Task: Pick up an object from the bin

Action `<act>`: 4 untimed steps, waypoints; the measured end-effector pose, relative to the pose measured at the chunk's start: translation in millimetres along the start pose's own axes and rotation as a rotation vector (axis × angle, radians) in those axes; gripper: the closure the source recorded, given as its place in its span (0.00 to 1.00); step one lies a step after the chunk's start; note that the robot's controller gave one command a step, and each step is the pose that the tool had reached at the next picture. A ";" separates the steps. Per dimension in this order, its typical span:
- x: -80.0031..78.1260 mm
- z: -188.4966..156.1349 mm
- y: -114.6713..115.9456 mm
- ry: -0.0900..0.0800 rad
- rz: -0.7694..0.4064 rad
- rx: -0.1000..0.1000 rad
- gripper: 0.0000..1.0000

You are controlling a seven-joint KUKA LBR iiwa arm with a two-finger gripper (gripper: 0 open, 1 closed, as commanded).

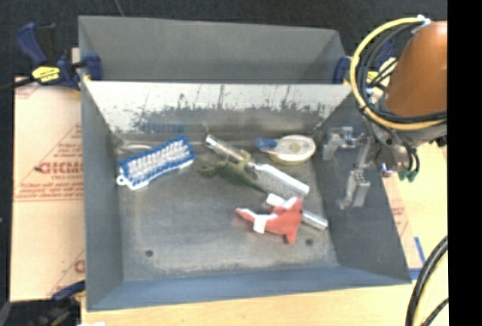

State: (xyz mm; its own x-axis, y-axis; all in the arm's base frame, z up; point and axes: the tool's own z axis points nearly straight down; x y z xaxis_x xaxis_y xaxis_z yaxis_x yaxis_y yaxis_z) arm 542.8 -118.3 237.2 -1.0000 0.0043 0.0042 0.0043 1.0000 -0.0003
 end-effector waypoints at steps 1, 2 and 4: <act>-1.5 -4.7 0.7 -0.008 -0.005 0.002 0.00; 7.2 97.6 21.7 -0.010 -0.236 0.003 0.00; 34.3 104.6 53.4 -0.003 -0.532 0.002 0.00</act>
Offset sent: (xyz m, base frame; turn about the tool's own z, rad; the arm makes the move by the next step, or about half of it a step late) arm -0.0152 0.0367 -0.1672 -0.3909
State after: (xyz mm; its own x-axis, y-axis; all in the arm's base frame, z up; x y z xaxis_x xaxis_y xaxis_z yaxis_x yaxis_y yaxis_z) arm 508.2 -64.8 132.8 -0.8638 -0.5038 0.0012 -0.5038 0.8638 -0.0008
